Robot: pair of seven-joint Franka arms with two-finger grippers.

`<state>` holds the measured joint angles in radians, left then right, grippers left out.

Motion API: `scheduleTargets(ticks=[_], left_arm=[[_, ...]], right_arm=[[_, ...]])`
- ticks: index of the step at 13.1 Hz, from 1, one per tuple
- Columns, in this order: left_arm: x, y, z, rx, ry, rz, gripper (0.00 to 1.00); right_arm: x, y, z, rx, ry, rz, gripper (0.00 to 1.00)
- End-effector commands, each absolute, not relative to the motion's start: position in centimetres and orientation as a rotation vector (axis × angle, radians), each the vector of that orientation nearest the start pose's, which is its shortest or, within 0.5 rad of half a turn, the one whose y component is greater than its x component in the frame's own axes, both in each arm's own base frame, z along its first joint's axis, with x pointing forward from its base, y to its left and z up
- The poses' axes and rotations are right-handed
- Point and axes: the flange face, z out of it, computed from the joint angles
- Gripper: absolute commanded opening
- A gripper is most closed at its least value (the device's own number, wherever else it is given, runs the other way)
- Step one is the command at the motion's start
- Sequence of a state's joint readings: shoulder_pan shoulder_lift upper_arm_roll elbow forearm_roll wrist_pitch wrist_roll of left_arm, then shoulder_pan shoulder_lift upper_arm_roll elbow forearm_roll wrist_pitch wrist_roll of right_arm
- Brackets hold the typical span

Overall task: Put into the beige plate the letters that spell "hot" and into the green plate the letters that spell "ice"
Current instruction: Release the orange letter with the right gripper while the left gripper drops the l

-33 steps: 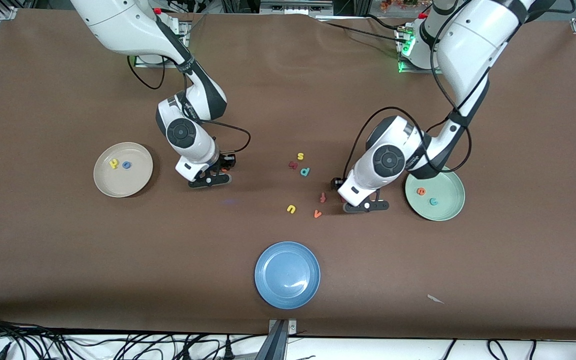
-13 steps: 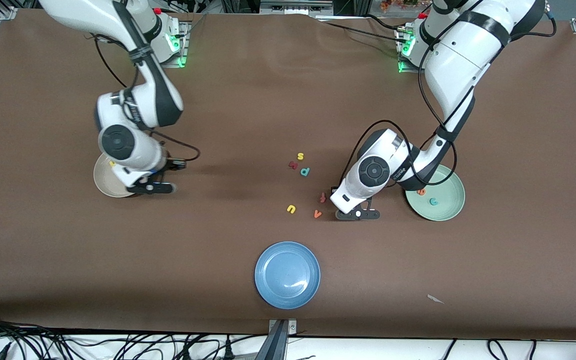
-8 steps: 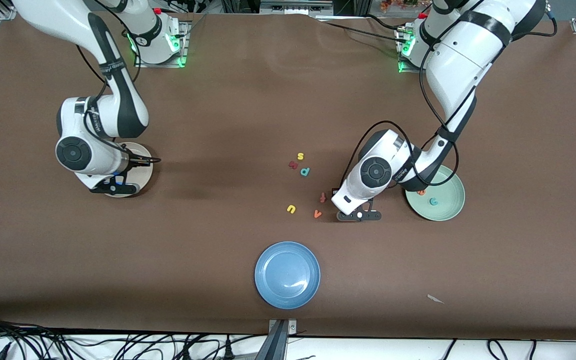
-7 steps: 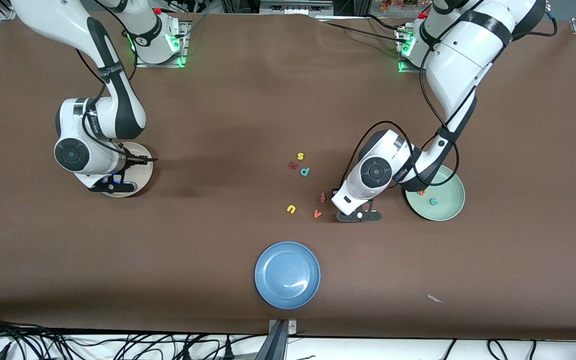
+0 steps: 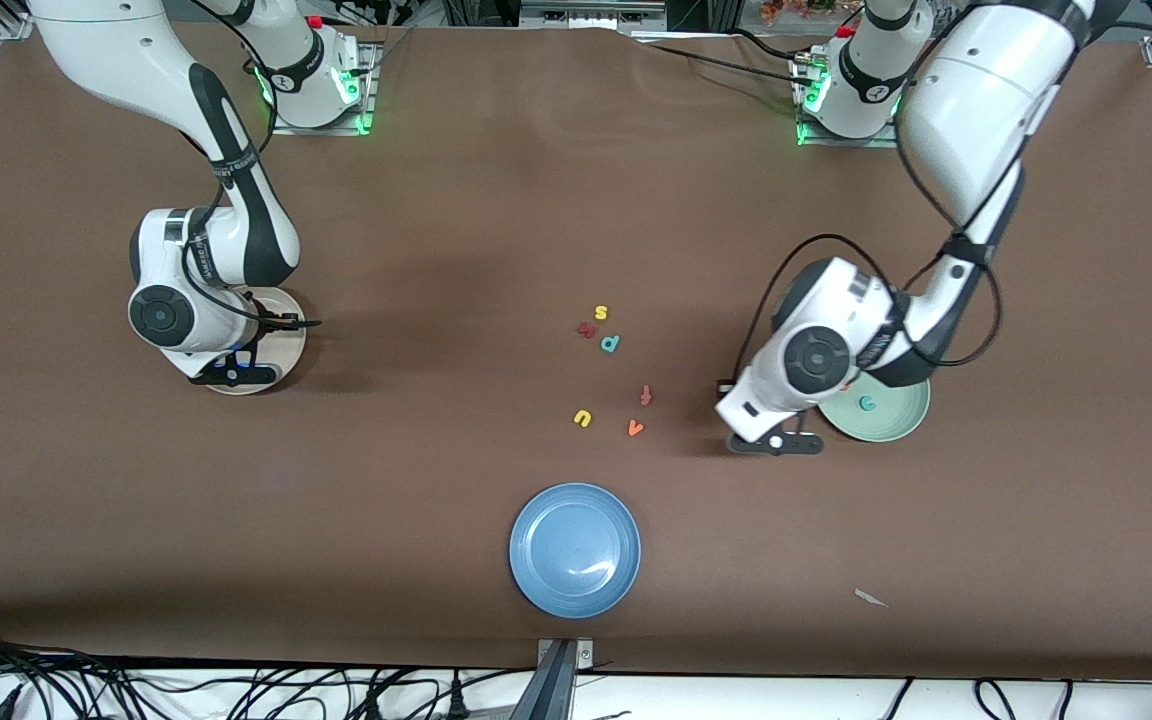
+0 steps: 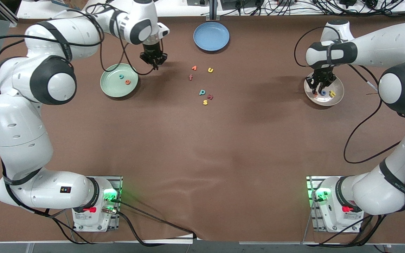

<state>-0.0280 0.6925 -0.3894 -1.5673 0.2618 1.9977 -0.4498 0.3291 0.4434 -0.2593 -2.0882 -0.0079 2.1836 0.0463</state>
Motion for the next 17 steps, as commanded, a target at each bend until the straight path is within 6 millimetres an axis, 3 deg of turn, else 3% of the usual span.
scheduleTargets(ticks=[1,2,4,7,10,11,12,13,15,16,17], left_arm=[[62.7,-16.7,26.7,-3.016,0.247,0.355,0.00],[62.0,-14.9,27.1,-3.009,0.309,0.372,0.00],[59.9,-11.1,25.7,-2.998,0.370,0.451,0.00],[57.2,-7.4,24.9,-3.014,0.480,0.461,0.00],[55.6,-6.7,23.0,-3.031,0.526,0.444,0.01],[55.6,-6.7,22.5,-3.035,0.528,0.448,0.10],[55.5,-6.8,22.0,-3.037,0.531,0.462,0.27],[55.7,-7.0,22.4,-3.030,0.536,0.467,0.99],[56.5,-6.5,23.5,-3.029,0.520,0.454,1.00],[56.8,-6.5,24.1,-3.025,0.516,0.456,1.00],[58.0,-6.6,26.1,-3.022,0.503,0.417,1.00]], right_arm=[[55.3,3.5,22.1,-3.222,-0.071,0.447,0.94],[56.2,3.7,23.8,-3.224,-0.064,0.398,0.99],[57.9,4.0,27.9,-3.222,-0.052,0.307,0.99],[60.3,3.9,35.4,-3.217,-0.021,0.271,0.99],[61.9,3.4,43.1,-3.216,0.009,0.251,0.99],[62.1,3.2,45.7,-3.216,0.028,0.238,0.99],[62.5,2.7,47.8,-3.220,0.041,0.206,0.99],[62.6,1.7,49.0,-3.222,0.072,0.192,0.99],[62.5,1.7,51.6,-3.214,0.075,0.129,0.99],[62.5,0.9,52.8,-3.208,0.102,0.100,0.99],[62.5,-0.6,53.7,-3.194,0.147,0.087,0.99]])
